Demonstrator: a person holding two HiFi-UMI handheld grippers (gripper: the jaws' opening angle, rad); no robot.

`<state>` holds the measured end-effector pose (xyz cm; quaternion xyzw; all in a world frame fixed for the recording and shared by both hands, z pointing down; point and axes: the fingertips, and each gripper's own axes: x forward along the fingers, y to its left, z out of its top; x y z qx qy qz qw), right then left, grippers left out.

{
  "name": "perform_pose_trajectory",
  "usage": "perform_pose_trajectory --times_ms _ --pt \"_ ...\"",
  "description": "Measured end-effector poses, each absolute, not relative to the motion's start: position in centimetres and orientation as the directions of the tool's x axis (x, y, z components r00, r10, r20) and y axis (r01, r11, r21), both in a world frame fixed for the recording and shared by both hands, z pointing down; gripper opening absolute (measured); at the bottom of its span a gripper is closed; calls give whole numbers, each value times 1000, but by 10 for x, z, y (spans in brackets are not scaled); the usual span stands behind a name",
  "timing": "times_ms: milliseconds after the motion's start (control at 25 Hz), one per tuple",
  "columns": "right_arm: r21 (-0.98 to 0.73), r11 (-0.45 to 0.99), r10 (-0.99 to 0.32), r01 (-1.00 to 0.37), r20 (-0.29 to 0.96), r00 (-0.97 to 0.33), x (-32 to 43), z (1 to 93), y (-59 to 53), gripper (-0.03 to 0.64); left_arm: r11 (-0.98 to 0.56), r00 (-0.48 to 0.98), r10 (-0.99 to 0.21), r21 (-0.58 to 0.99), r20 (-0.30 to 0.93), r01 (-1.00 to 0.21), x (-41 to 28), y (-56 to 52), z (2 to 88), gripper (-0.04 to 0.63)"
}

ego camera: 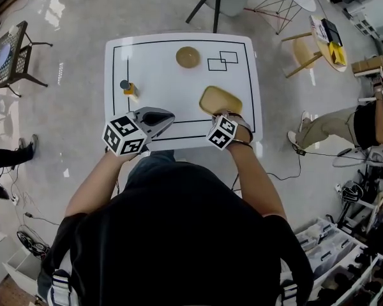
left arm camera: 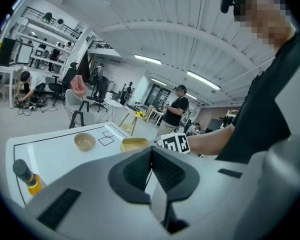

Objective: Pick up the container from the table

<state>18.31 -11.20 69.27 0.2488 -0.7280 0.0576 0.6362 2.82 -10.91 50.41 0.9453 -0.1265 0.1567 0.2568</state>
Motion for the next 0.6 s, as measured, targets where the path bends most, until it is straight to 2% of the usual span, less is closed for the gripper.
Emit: perform_pose_trajectory --times_ms 600 --pt "268 836 -336 -479 940 -61 188 667 -96 9 -860 921 -159 408 357 -306 24 -88 487 11"
